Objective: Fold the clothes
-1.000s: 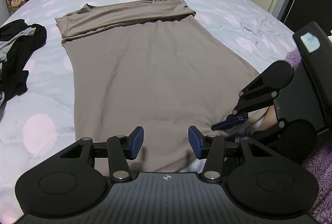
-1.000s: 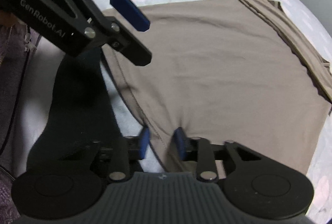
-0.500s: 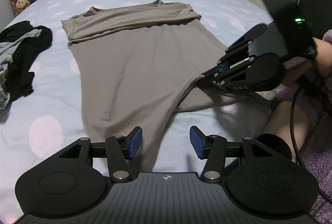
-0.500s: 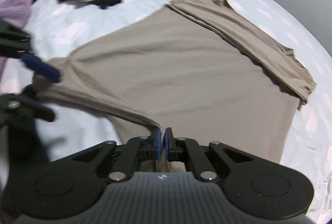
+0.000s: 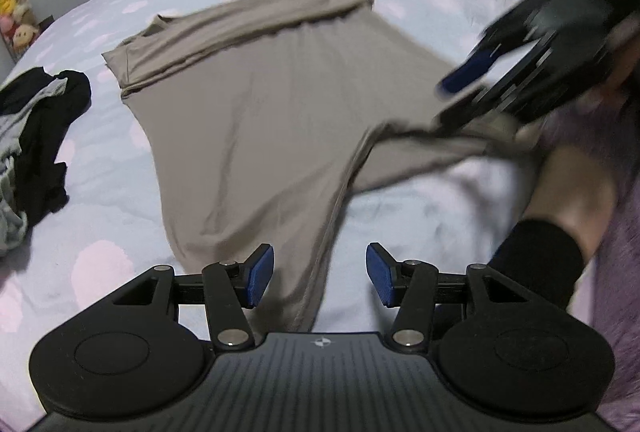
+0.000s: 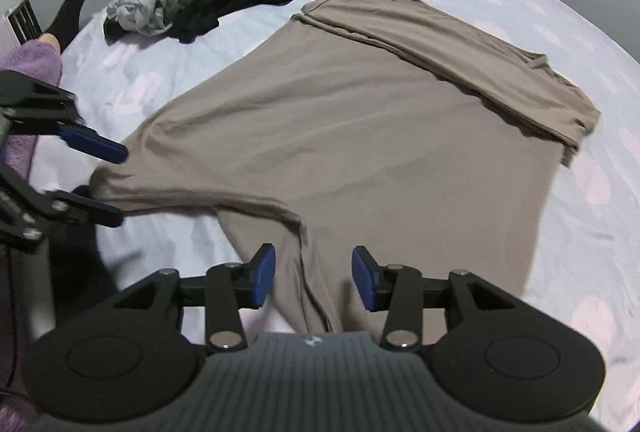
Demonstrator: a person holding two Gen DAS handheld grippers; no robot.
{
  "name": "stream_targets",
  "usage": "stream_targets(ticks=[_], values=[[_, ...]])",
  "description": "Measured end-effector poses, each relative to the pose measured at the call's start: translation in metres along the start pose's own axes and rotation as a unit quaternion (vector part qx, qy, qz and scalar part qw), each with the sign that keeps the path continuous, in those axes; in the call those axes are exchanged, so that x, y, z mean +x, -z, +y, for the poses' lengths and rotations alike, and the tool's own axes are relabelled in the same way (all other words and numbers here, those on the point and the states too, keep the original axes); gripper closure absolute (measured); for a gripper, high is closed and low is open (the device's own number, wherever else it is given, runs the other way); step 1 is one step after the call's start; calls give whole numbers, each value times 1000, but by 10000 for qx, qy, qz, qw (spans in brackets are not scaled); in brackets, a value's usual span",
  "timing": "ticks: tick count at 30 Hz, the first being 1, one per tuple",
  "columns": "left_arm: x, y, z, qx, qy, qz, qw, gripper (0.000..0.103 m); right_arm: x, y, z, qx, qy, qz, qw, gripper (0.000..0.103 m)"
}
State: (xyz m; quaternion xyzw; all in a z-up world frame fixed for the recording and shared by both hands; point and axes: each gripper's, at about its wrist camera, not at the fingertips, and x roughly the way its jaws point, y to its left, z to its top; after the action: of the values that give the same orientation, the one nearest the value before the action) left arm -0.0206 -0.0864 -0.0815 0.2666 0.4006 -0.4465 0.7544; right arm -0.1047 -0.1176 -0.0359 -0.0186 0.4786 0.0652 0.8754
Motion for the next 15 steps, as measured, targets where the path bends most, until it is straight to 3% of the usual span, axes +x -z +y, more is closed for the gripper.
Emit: stream_targets(ticks=[7,11,15], values=[[20,3,-6,233,-364,558,9975,54,-27,34,-9,-364,194,606,9973,47],[21,6,-9,286,-444,670,9964,54,-17,46,1,-560,330,808,9946,47],[26,8,-2,-6,-439,732,9964,51,6,48,10,-926,698,1149,9866,49]])
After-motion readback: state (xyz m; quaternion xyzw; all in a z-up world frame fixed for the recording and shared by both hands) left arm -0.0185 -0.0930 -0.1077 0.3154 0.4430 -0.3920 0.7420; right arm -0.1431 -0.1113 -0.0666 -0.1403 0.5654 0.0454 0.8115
